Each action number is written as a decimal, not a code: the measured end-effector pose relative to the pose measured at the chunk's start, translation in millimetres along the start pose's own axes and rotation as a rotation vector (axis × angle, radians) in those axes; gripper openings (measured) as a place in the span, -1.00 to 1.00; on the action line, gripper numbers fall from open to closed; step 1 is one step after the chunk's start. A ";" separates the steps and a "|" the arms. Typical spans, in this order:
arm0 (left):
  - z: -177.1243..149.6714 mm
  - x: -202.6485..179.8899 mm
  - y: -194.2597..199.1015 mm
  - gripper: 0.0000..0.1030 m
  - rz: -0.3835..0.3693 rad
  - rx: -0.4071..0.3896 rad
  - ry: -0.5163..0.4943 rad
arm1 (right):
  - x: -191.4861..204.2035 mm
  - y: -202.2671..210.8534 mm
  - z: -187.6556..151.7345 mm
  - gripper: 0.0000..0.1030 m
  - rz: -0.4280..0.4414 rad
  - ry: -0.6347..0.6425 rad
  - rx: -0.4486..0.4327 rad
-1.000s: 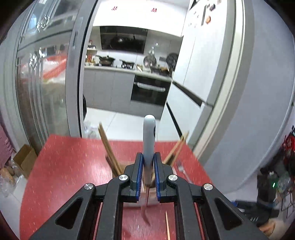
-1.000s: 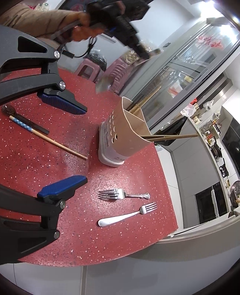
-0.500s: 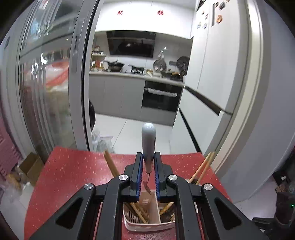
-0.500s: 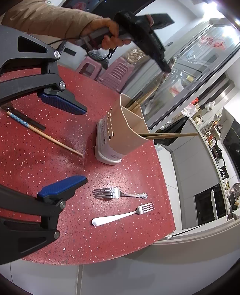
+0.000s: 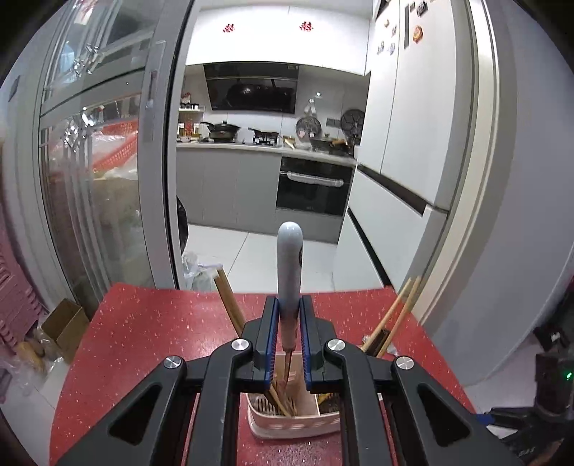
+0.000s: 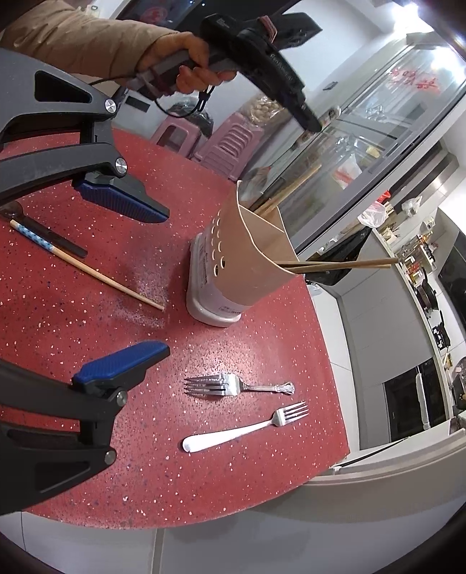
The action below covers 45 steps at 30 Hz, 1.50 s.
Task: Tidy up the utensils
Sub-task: 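Move both open grippers back over the blue-tipped chopstick and dark spoon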
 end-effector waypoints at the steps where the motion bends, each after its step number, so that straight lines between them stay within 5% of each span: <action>1: -4.3 0.2 -3.8 -0.33 0.007 0.011 -0.004 | 0.5 0.7 0.3 0.39 0.002 0.000 0.000; 10: -59.7 13.5 -37.0 -0.33 0.100 0.109 -0.034 | 4.1 -5.7 -5.1 0.39 0.013 0.006 0.023; 17: -89.2 30.5 -16.3 -0.31 0.152 0.125 -0.007 | 9.0 -19.2 -20.5 0.60 0.009 -0.009 0.071; 19: -100.2 36.4 -6.1 0.78 0.160 0.134 0.006 | 12.4 -23.9 -26.2 0.60 0.004 -0.009 0.090; 20: -103.9 38.8 -1.2 1.00 0.178 0.128 0.013 | 14.2 -26.8 -29.8 0.60 -0.007 -0.006 0.105; 37: -247.1 58.0 73.6 1.00 0.175 0.348 0.048 | 38.4 -71.9 -94.0 0.60 -0.219 0.049 0.343; 45: -280.6 44.8 79.0 1.00 0.155 0.407 0.021 | 42.9 -88.4 -104.4 0.60 -0.325 0.135 0.392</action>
Point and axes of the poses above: each gripper's, at about its wrist camera, not at the fingertips, and y roughly against the way its jaws point, x to its left, z to its top, the point moved 8 cm from there along -y, roughly the way its jaws point, and after that the axes turned 14 degrees about y, right-handed, at the moved point
